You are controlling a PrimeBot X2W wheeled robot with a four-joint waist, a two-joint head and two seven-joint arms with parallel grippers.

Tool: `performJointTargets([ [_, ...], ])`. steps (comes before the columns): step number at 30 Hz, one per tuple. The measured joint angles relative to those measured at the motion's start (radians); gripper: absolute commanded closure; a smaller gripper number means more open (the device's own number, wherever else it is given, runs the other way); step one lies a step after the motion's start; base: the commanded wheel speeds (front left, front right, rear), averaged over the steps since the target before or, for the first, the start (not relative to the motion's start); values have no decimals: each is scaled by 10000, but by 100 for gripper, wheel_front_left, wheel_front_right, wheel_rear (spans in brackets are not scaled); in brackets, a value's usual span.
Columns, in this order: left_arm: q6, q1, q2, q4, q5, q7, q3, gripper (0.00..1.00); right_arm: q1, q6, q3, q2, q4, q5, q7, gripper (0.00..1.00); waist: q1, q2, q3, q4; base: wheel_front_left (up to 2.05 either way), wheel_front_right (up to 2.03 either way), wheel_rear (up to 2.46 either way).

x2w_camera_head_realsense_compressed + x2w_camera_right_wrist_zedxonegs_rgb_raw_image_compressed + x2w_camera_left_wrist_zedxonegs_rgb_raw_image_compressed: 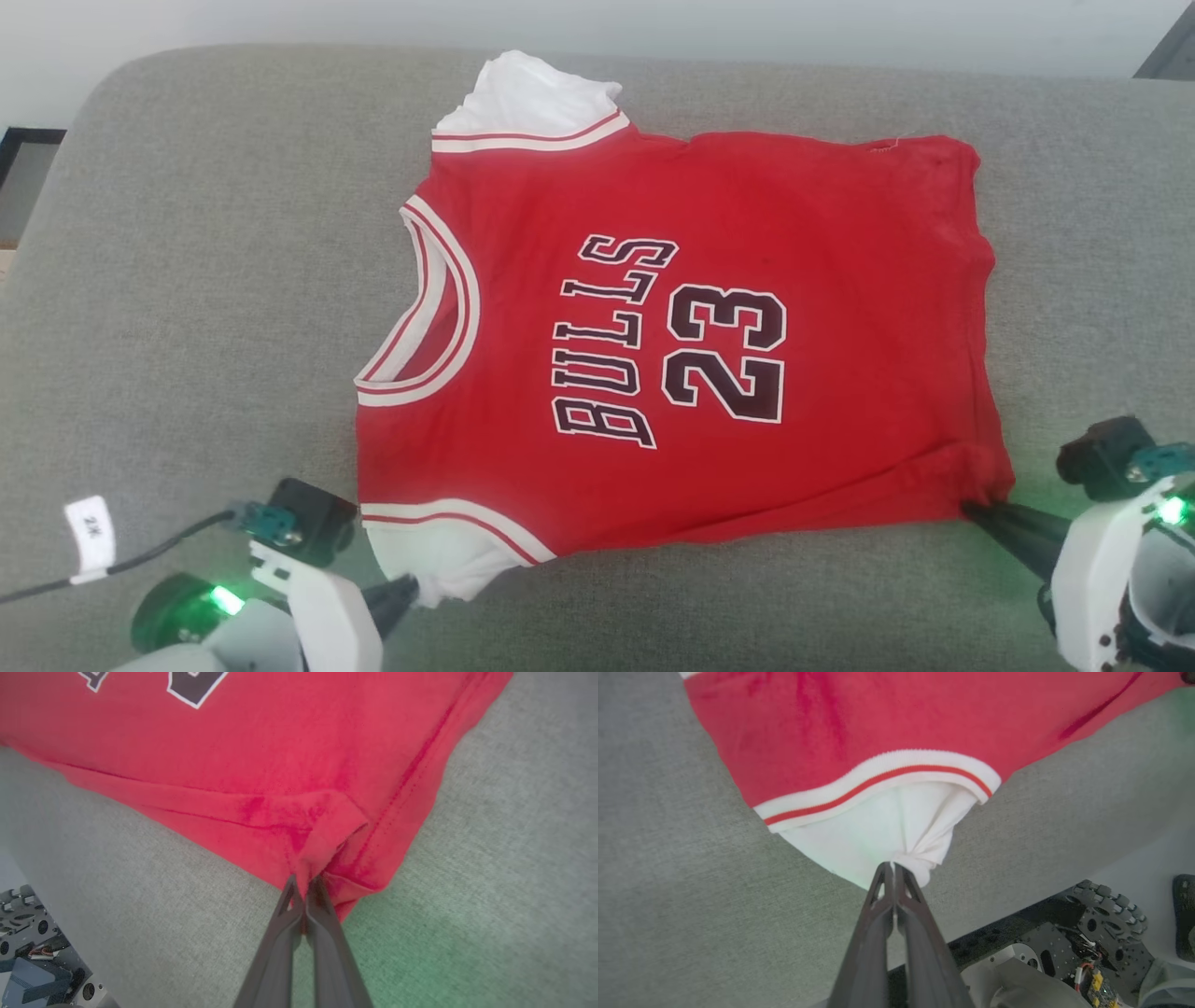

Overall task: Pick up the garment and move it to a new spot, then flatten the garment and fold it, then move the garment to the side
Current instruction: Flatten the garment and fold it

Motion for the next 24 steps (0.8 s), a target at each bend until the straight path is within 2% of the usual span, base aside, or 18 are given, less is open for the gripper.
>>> performJointTargets([
  [7, 104, -965, 757, -387, 863, 90, 385, 100, 46, 2, -821, 54, -309, -460, -393, 100, 0, 0, -18, -226, 0, 0, 0],
  [12, -418, -2268, 932, 4, 1536, 508, 665, 100, -515, 2, -1444, 604, -309, -815, -238, 100, 0, 0, 75, -476, 0, 0, 0],
  [18, -1649, -4027, 316, 1645, 2148, 961, 834, 100, -1561, 2, -1935, 1509, 134, -1358, 297, 100, 0, 0, 388, -696, 0, 0, 0],
  [19, -1833, -4259, 161, 2011, 2176, 976, 848, 100, -1784, 2, -1967, 1678, 217, -1421, 405, 100, 0, 0, 456, -730, 0, 0, 0],
  [20, -2201, -4668, -169, 2746, 2385, 1018, 828, 100, -2187, 2, -2006, 2017, 445, -1532, 568, 100, 0, 0, 598, -801, 0, 0, 0],
  [24, -2846, -5451, -907, 4249, 2556, 995, 788, 100, -2993, 0, -1937, 2500, 1022, -1862, 771, 100, 0, 0, 923, -925, 0, 0, 0],
])
